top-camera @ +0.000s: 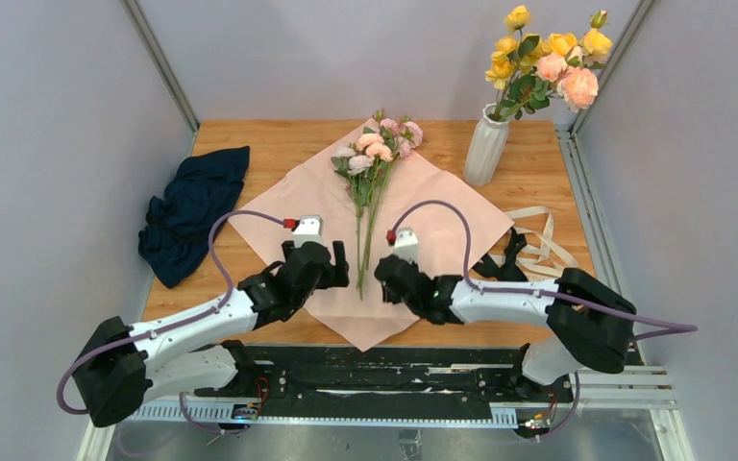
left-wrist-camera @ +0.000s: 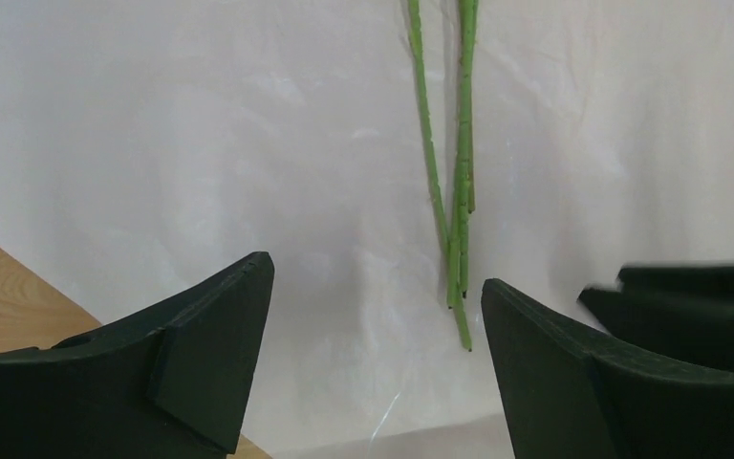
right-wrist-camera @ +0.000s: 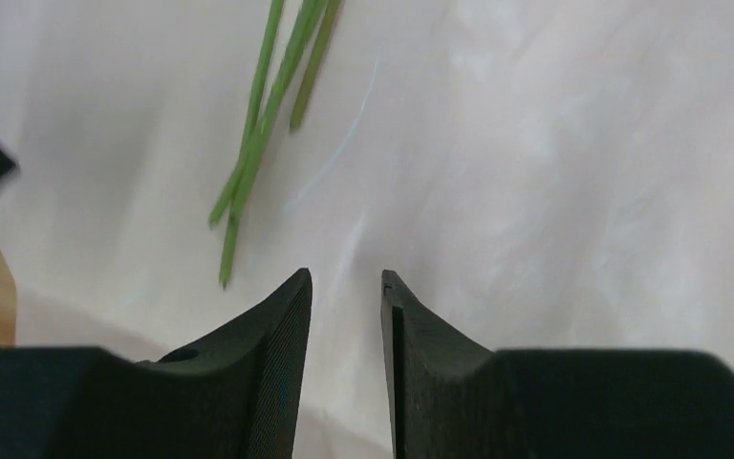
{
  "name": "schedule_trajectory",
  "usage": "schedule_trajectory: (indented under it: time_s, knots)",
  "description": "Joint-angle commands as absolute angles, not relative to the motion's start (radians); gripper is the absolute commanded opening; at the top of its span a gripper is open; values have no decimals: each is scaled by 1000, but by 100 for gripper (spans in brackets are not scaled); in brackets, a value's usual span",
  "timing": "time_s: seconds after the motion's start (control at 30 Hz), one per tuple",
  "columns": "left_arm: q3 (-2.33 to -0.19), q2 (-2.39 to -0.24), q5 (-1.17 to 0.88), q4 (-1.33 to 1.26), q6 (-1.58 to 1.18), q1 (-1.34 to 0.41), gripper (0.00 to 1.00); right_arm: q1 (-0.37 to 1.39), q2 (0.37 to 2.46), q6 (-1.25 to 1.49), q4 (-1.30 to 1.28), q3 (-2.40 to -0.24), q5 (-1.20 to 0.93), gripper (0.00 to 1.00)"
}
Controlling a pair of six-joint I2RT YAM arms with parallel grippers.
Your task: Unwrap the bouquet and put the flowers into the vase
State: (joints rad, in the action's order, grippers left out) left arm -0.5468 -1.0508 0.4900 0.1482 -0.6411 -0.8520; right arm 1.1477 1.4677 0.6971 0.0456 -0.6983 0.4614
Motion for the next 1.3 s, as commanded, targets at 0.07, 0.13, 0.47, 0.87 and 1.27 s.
schedule_trajectory:
  time_s: [0.07,0.13,0.47,0.87,1.27]
  knots:
    - [-473,-973,542,131,-732,-843,99,964,1530,511,20,-921,397,39]
    - [-475,-970,559,153,-741,-843,100,928,1607,477,-10,-1020,373,39]
    - [-479,-959,617,219,-758,-842,100,868,2056,390,-213,-1557,246,35]
    - [-435,-841,640,278,-760,-842,100,796,2188,352,-229,-1701,295,35]
    - [-432,-831,633,277,-762,-842,100,768,2274,364,-214,-1666,243,36]
